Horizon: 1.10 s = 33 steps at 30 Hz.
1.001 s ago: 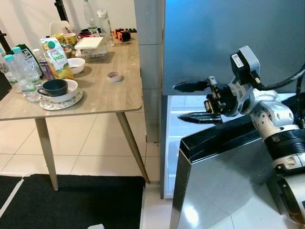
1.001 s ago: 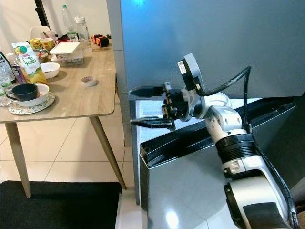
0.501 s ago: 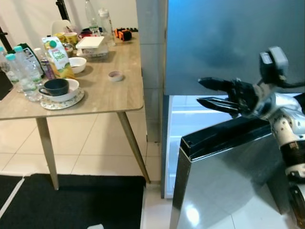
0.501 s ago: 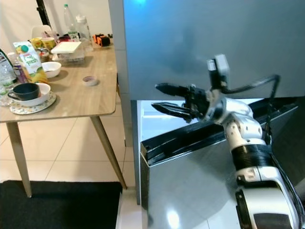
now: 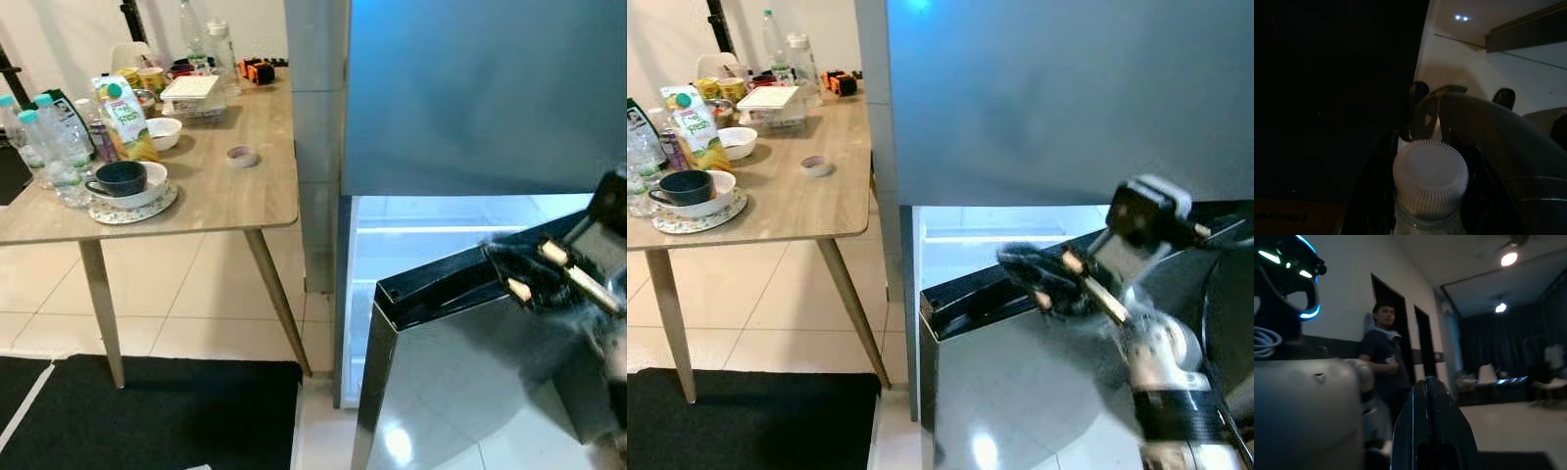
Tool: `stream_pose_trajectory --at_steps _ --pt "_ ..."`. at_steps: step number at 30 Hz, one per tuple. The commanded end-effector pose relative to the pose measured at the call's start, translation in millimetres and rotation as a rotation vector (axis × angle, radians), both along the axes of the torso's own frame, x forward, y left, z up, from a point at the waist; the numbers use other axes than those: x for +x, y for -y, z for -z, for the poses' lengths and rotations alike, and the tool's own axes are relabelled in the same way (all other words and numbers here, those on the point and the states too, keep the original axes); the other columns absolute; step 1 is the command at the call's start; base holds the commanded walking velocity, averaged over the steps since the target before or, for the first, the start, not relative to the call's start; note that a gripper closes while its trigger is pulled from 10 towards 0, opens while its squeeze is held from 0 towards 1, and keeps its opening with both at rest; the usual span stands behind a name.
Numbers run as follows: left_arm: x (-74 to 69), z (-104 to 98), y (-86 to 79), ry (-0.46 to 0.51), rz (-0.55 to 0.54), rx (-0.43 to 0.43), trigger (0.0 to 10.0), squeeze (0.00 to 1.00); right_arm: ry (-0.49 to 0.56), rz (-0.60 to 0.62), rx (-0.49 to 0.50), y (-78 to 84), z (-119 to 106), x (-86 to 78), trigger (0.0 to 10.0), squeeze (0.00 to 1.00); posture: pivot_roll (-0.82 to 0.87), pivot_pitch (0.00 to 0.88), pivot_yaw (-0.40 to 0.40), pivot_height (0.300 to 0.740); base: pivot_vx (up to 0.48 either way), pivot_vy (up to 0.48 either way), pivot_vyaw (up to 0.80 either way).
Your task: Restocking fridge
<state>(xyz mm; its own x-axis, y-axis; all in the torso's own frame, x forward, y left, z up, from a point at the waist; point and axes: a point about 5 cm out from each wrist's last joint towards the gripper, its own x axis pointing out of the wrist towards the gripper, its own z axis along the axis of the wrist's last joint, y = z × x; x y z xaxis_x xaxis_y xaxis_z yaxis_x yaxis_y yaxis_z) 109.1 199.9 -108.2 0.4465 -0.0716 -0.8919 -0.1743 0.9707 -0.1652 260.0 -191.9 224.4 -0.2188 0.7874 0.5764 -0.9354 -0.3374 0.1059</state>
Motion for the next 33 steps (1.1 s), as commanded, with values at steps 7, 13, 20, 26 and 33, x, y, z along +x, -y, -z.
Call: stream_pose_trajectory --at_steps 7,13,20,26,33 --pt "-4.5 2 1.8 -0.027 0.007 -0.008 10.0 0.00 -0.267 -0.131 -0.199 -2.7 49 -29.7 0.0 0.00 -0.13 0.000 0.016 0.740 0.000 0.000 0.00" --pt "-5.7 2 -0.3 -0.031 0.009 -0.003 10.0 0.00 -0.542 -0.110 -0.405 15.5 107 -59.8 0.0 0.00 -0.13 0.000 0.016 0.740 0.000 0.000 0.00" --pt "-6.9 2 -1.6 -0.034 0.010 -0.003 10.0 0.00 -0.709 -0.026 -0.594 36.9 158 -80.9 0.0 0.00 -0.14 0.000 0.018 0.740 0.000 0.000 0.00" --pt "-7.1 2 -2.4 -0.034 0.009 -0.002 10.0 0.00 -0.902 0.170 -0.785 66.2 213 -99.1 0.0 0.00 -0.14 0.000 0.015 0.740 0.000 0.000 0.00" --pt "-7.0 2 -2.0 -0.035 0.010 0.002 10.0 0.00 -1.083 0.558 -1.045 88.8 255 -119.2 7.5 0.00 -0.13 0.000 0.016 0.740 0.000 0.000 0.00"
